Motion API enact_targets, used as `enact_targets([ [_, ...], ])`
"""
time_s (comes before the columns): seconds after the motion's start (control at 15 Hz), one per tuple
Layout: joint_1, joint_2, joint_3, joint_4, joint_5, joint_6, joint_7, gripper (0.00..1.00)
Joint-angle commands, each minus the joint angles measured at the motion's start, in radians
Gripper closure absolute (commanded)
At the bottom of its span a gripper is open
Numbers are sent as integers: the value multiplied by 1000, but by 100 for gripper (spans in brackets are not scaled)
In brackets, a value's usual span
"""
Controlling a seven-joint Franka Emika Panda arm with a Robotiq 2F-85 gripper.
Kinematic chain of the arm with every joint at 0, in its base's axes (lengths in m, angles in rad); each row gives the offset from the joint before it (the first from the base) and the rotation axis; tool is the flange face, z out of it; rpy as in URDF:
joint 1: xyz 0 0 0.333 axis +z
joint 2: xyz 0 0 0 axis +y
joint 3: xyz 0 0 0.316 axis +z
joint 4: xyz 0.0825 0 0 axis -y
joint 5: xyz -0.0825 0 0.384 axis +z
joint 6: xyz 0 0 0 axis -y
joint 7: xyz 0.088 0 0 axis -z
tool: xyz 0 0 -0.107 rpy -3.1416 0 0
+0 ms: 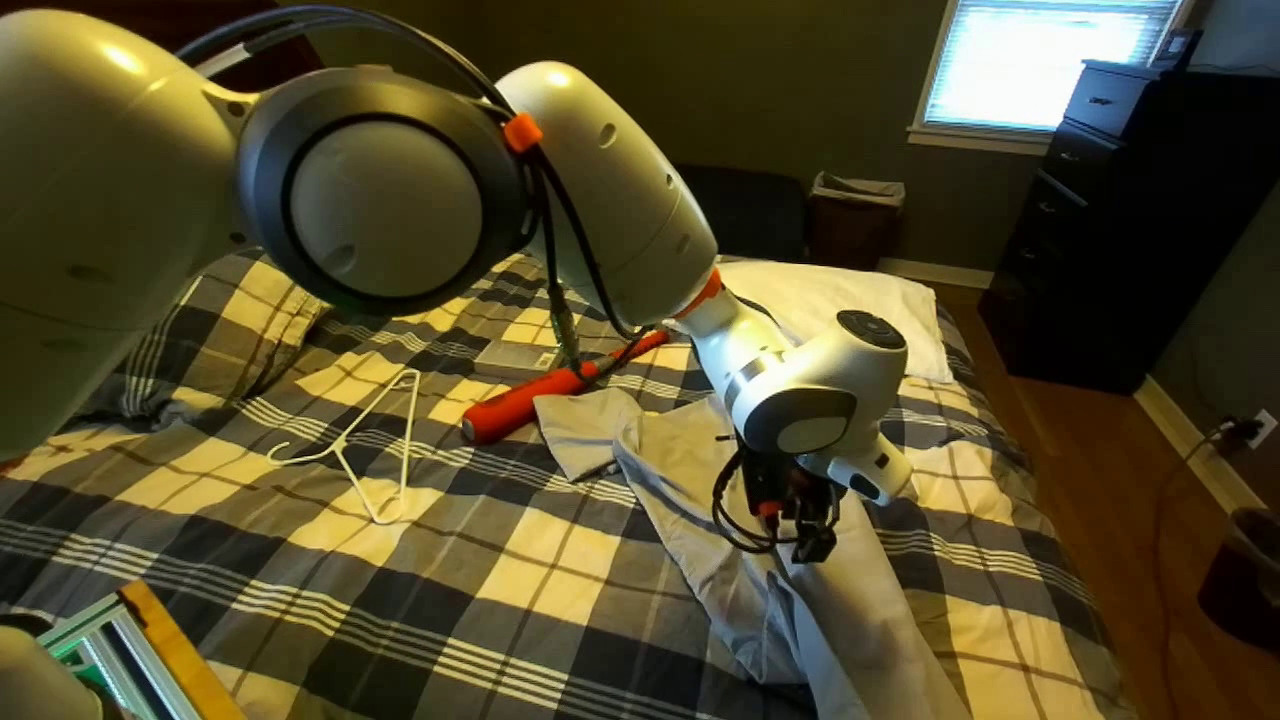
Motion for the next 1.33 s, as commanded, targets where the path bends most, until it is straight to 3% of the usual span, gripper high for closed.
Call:
enact_targets([
  [0.0,55,-62,-47,-100,-12,-6,79,1],
  [0.07,66,-83,-45,-137,-9,47,71,0],
  [0.13,31,-24,-26,-44,1,3,38,0],
  [0.4,37,-30,-29,-50,0,7,40,0],
  [0.73,111,-47,-141,-108,-65,-69,217,0],
  [0.87,117,-45,-157,-114,-77,-103,245,0],
  [0.93,113,-41,-156,-115,-75,-112,246,2],
  [1.07,100,-28,-141,-111,-63,-103,229,26],
  [1.13,94,-20,-136,-105,-57,-99,224,27],
  [1.27,91,-8,-134,-95,-55,-99,223,43],
])
